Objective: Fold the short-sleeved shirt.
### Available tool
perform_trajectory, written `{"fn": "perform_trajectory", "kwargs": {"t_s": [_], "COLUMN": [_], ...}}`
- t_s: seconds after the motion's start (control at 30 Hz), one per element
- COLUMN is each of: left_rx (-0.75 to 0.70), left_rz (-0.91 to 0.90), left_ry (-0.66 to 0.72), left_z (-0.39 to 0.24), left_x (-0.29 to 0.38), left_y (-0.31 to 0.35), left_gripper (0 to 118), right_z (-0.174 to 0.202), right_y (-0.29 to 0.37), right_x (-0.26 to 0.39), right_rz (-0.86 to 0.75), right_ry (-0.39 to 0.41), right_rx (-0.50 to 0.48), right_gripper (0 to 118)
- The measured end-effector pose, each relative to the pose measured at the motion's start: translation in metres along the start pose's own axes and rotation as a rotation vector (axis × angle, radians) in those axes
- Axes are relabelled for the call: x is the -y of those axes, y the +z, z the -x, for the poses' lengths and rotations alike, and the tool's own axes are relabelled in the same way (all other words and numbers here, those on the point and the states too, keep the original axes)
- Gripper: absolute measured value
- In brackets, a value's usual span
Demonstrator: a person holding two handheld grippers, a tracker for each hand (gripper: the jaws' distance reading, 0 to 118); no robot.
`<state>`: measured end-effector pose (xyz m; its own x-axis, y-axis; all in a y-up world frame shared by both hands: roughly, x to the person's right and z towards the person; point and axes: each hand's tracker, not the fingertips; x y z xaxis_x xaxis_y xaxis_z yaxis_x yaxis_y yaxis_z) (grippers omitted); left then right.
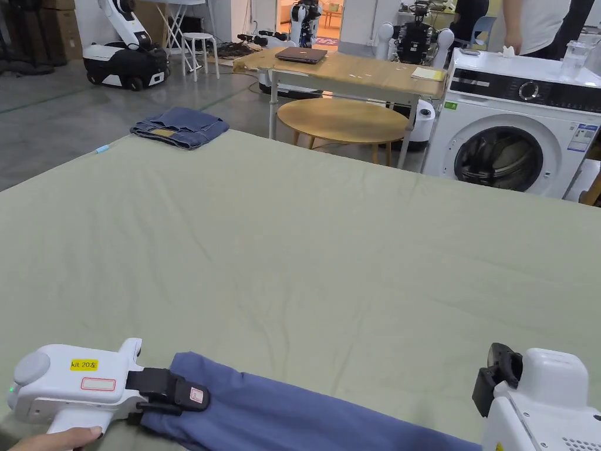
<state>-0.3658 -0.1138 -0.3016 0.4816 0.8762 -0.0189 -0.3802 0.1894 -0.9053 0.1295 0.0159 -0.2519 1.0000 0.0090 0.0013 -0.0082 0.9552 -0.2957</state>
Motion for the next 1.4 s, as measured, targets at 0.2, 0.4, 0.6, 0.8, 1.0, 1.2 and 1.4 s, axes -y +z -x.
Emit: {"fn": "perform_trajectory", "kwargs": {"t_s": [0.2, 0.4, 0.6, 0.8, 1.0, 1.2, 1.4], "left_rx": [-0.048, -0.127, -0.369, -0.443, -0.294, -0.199, -0.308], "left_rz": [-0.057, -0.111, -0.171, -0.164, -0.101, 0.013, 0.128], "left_ry": [-0.062, -0.198, -0.263, -0.326, -0.377, -0.364, -0.306], "left_z": [-0.025, -0.062, -0.088, -0.117, -0.155, -0.183, -0.17], "left_x": [0.005, -0.009, -0.027, -0.011, 0.006, 0.025, 0.041], "left_y": [0.016, 0.05, 0.101, 0.101, 0.069, 0.001, -0.09], "left_gripper": [1, 1, 1, 1, 1, 1, 1], "right_z": [-0.001, -0.002, -0.001, 0.0, -0.005, -0.012, -0.019], "right_y": [0.002, 0.002, 0.003, 0.004, 0.006, 0.01, 0.013], "right_x": [-0.002, -0.007, -0.009, -0.009, -0.009, -0.009, -0.005], "right_rz": [-0.004, -0.009, -0.016, -0.018, -0.011, -0.011, 0.007], "right_ry": [0.004, 0.011, 0.019, 0.018, 0.01, 0.014, 0.006], "right_rx": [-0.004, -0.01, -0.018, -0.025, -0.021, -0.008, 0.008], "right_gripper": [0, 0, 0, 0, 0, 0, 0]}}
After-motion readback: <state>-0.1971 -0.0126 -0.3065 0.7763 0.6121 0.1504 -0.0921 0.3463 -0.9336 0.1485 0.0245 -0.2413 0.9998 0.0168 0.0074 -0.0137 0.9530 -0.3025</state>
